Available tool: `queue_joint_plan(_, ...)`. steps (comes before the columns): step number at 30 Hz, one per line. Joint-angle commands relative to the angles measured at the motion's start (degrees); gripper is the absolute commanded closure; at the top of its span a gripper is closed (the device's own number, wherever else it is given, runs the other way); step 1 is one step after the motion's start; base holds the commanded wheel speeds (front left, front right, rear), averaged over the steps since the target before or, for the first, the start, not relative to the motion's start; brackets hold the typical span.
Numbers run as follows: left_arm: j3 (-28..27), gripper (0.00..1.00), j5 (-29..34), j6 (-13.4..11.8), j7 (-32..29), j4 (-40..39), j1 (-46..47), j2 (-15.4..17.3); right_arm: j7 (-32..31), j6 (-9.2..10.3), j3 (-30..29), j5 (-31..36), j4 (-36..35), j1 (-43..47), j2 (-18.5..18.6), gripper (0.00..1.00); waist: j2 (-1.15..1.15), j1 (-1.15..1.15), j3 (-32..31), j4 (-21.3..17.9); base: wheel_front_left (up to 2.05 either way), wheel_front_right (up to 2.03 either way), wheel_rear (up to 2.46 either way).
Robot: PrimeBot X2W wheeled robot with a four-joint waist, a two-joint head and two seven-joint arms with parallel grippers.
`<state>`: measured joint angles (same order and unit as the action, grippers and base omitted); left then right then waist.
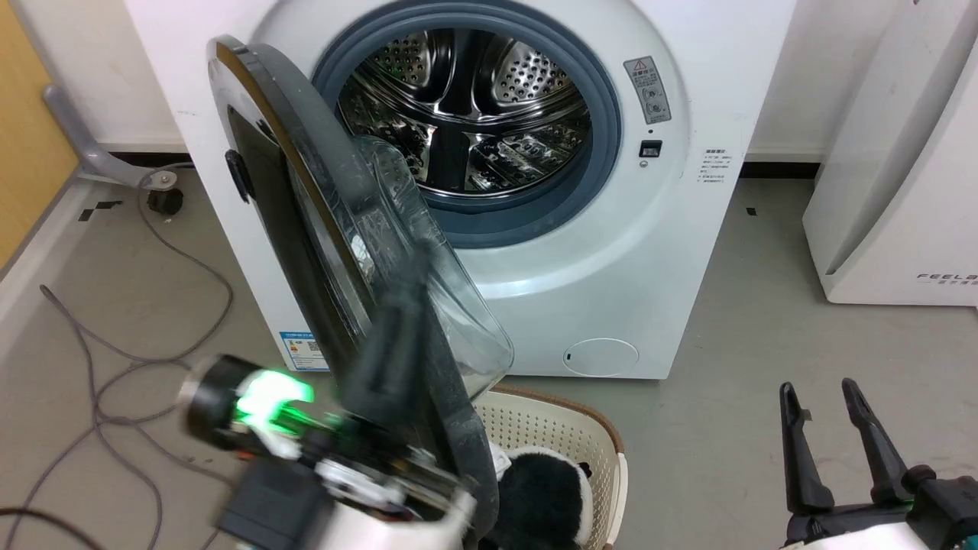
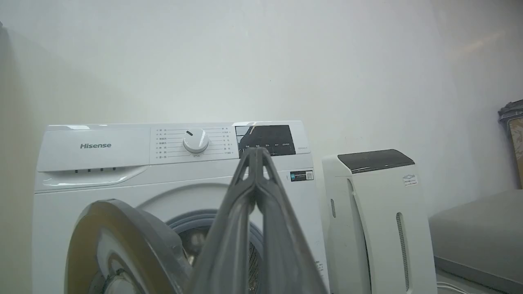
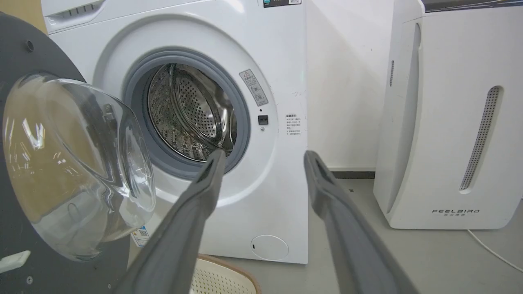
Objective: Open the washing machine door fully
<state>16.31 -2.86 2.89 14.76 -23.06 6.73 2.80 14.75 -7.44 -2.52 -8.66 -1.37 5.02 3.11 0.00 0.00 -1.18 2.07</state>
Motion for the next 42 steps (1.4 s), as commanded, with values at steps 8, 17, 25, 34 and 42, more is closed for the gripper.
queue_joint_plan(8,9.8,1.0,2.3,2.1,0.2,2.2,-3.8,0.4,0.2,-0.05,0.0,0.2,-0.1,1.1,-0.2,0.0,0.0,0.0,0.1,1.0,0.0,0.0,0.0)
queue_joint_plan(17,14.9,1.0,2.4,2.9,0.2,6.5,-7.3,1.4,0.2,-0.05,0.2,0.6,0.2,1.0,-0.2,0.0,0.0,0.0,0.6,2.5,0.0,0.0,0.0)
queue_joint_plan(25,17.2,1.0,1.9,2.9,0.2,12.9,-8.9,1.2,0.2,-0.05,-0.2,1.0,0.4,0.8,-0.2,0.0,0.0,0.0,1.5,3.6,0.0,0.0,0.0)
queue_joint_plan(34,15.5,1.0,0.2,0.8,0.2,20.2,-7.9,0.6,0.2,-0.05,-0.7,1.1,0.7,0.4,-0.2,0.0,0.0,0.0,2.4,5.1,0.0,0.0,0.0)
queue_joint_plan(42,13.9,1.0,-1.2,0.0,0.2,23.2,-7.4,0.3,0.2,-0.05,-0.9,1.3,0.9,0.2,-0.2,0.0,0.0,0.0,2.5,7.1,0.0,0.0,0.0)
